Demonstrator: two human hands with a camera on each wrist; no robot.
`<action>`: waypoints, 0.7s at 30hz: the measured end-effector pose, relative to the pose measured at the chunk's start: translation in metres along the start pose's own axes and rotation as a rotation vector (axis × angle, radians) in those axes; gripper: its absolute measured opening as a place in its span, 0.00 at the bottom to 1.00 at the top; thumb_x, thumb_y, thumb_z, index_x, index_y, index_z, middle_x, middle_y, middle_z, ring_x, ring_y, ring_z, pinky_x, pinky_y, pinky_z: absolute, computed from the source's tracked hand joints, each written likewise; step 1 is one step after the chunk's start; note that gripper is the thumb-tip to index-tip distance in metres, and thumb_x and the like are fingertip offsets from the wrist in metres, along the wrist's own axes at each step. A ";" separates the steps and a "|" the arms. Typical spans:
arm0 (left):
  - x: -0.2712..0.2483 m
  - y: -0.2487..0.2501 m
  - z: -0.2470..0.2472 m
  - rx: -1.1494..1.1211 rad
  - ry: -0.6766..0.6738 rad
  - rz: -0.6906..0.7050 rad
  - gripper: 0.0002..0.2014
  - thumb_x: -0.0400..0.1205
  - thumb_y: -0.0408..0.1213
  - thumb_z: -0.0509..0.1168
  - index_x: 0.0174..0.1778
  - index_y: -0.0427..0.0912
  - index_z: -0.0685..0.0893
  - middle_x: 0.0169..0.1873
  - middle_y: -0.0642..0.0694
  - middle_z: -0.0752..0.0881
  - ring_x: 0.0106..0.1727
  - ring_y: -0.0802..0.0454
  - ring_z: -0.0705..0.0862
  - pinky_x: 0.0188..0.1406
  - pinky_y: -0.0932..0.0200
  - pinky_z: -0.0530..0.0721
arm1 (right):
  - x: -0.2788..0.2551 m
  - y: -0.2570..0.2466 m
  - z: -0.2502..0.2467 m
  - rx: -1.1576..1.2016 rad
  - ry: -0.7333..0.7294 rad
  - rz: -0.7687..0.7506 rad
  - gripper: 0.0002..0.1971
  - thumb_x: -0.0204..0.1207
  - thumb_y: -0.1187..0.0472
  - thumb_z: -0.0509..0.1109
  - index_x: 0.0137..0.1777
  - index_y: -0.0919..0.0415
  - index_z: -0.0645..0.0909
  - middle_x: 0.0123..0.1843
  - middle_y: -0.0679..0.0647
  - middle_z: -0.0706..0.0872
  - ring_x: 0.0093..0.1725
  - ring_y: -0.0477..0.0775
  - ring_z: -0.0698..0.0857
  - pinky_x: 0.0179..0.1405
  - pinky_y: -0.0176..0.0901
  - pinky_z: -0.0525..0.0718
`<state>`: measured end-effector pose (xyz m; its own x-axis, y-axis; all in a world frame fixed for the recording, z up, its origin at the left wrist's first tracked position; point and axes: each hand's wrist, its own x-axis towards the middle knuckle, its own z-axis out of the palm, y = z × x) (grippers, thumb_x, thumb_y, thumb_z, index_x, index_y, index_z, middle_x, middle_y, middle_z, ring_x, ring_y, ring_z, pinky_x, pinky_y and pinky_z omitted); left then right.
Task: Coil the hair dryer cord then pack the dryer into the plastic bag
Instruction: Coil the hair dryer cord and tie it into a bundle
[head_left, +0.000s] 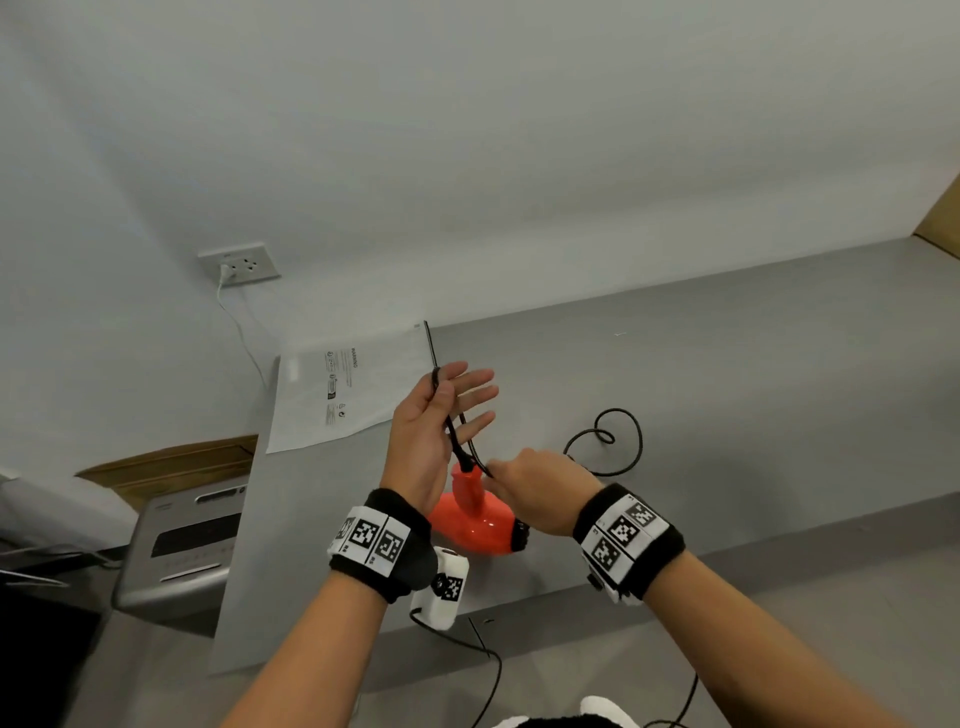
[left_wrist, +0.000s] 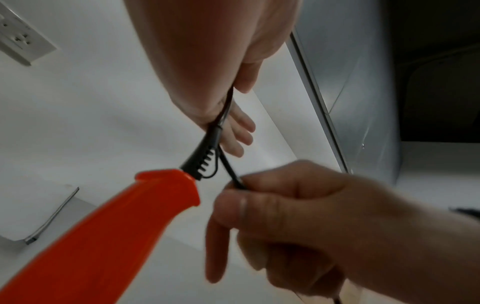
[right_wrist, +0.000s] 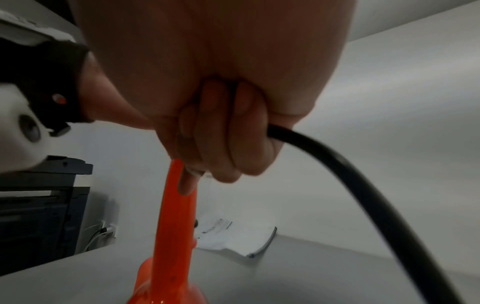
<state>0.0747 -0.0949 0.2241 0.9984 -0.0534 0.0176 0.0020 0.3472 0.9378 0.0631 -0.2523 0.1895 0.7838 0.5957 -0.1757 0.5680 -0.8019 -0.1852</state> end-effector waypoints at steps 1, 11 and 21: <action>0.000 -0.003 0.001 0.021 0.000 -0.004 0.17 0.93 0.36 0.53 0.73 0.32 0.77 0.64 0.36 0.90 0.66 0.38 0.89 0.66 0.39 0.86 | -0.004 -0.002 -0.005 -0.041 -0.008 -0.022 0.13 0.90 0.56 0.55 0.61 0.62 0.77 0.43 0.60 0.85 0.34 0.60 0.80 0.34 0.51 0.82; 0.003 -0.007 -0.003 0.625 -0.047 0.029 0.17 0.93 0.45 0.53 0.77 0.58 0.77 0.39 0.48 0.91 0.38 0.49 0.90 0.47 0.48 0.90 | -0.012 0.001 -0.064 0.052 0.345 -0.143 0.09 0.80 0.60 0.60 0.57 0.46 0.72 0.38 0.52 0.87 0.29 0.60 0.81 0.29 0.52 0.80; 0.002 -0.006 0.001 0.502 -0.124 -0.048 0.20 0.93 0.43 0.54 0.49 0.31 0.83 0.22 0.55 0.65 0.23 0.58 0.61 0.22 0.64 0.62 | 0.018 0.022 -0.069 0.256 0.402 0.024 0.11 0.71 0.51 0.65 0.52 0.46 0.82 0.31 0.46 0.83 0.35 0.56 0.83 0.37 0.49 0.84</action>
<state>0.0767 -0.0979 0.2191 0.9836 -0.1795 -0.0175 -0.0095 -0.1489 0.9888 0.1068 -0.2628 0.2491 0.8598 0.4715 0.1960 0.5076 -0.7483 -0.4270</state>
